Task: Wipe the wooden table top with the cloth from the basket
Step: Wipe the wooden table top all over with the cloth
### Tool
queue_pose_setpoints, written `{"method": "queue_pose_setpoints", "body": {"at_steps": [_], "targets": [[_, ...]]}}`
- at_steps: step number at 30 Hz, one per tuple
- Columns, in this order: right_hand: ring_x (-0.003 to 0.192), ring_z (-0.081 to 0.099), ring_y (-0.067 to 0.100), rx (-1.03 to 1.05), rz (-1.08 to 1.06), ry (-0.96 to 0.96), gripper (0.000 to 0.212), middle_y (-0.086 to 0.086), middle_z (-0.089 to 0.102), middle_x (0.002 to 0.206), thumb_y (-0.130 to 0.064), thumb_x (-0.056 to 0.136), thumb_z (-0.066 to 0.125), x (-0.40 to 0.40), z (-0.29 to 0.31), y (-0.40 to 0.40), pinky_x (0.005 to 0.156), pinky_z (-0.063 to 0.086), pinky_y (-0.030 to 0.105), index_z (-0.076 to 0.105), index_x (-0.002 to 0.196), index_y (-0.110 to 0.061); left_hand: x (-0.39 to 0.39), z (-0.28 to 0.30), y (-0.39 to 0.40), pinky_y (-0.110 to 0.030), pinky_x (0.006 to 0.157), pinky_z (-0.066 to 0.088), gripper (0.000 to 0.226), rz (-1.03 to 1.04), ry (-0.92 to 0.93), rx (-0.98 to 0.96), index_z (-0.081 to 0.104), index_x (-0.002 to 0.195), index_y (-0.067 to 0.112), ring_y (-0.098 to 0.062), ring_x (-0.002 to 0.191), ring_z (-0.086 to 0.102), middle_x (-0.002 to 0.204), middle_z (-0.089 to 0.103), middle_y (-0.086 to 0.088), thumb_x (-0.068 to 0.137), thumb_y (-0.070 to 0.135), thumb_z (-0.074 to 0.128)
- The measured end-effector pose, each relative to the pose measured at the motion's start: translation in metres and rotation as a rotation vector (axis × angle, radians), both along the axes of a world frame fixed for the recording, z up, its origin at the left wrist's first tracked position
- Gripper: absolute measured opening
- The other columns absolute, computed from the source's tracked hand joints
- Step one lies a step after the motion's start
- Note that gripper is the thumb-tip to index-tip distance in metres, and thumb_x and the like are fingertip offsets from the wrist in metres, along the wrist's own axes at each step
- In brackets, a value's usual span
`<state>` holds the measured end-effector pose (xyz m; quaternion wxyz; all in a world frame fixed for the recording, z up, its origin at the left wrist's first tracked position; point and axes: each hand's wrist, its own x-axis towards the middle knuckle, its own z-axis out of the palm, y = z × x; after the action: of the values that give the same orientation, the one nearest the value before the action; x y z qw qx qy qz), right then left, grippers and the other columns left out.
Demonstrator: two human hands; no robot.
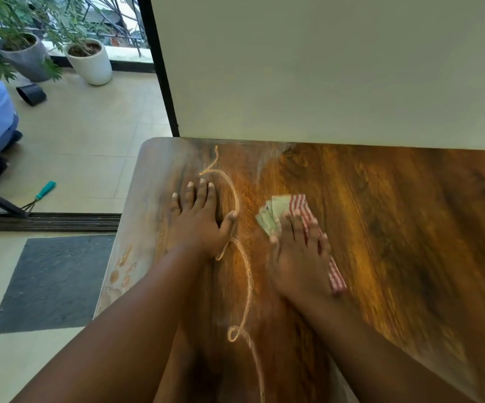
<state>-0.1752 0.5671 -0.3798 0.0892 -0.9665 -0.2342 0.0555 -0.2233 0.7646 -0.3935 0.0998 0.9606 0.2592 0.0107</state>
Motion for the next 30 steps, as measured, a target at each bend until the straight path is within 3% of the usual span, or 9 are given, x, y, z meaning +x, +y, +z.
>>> {"method": "queue_pose_setpoints", "body": {"at_steps": [7,12,15,23,30], "targets": [[0.146,-0.004,0.026,0.007,0.164,0.069,0.055,-0.004,0.006,0.161,-0.045,0.100,0.020,0.126,-0.001,0.080,0.113,-0.002,0.050,0.010,0.152,-0.032,0.001,-0.006,0.002,-0.045,0.116,-0.016,0.088,0.009,-0.010,0.018,-0.001,0.154,0.021,-0.018,0.146,-0.017,0.162,-0.006,0.001,0.084,0.074,-0.001],[0.146,0.005,0.019,-0.007,0.453,0.039,0.050,-0.008,0.014,0.159,-0.047,0.101,0.022,0.188,0.013,0.062,0.116,0.004,0.044,0.018,0.151,-0.039,0.000,-0.003,0.002,-0.045,0.116,-0.014,0.088,0.000,-0.030,0.008,0.001,0.154,0.020,-0.019,0.147,-0.016,0.162,-0.006,0.001,0.084,0.074,-0.002],[0.145,0.010,0.018,-0.029,0.428,0.025,0.049,-0.007,0.015,0.159,-0.045,0.102,0.024,0.213,0.014,0.042,0.115,0.007,0.043,0.020,0.150,-0.039,-0.001,-0.002,0.001,-0.045,0.116,-0.015,0.088,0.002,-0.032,0.006,0.002,0.154,0.019,-0.019,0.147,-0.015,0.162,-0.005,0.000,0.084,0.073,-0.002],[0.142,0.022,0.028,0.016,0.198,-0.035,0.051,0.012,0.029,0.154,-0.038,0.099,0.031,0.196,0.008,0.067,0.113,0.014,0.042,0.029,0.148,-0.025,0.000,-0.003,0.001,-0.047,0.115,-0.016,0.090,-0.011,-0.027,-0.005,0.002,0.154,0.018,-0.020,0.147,-0.016,0.162,-0.006,-0.001,0.083,0.074,-0.003],[0.137,0.030,0.026,0.153,0.353,0.079,0.041,0.011,0.040,0.147,-0.042,0.101,0.029,0.163,0.011,0.137,0.112,0.016,0.040,0.044,0.137,-0.029,0.000,-0.002,0.002,-0.046,0.116,-0.016,0.091,0.002,-0.012,0.011,0.000,0.154,0.020,-0.018,0.146,-0.018,0.161,-0.007,0.001,0.082,0.076,-0.007]]}}
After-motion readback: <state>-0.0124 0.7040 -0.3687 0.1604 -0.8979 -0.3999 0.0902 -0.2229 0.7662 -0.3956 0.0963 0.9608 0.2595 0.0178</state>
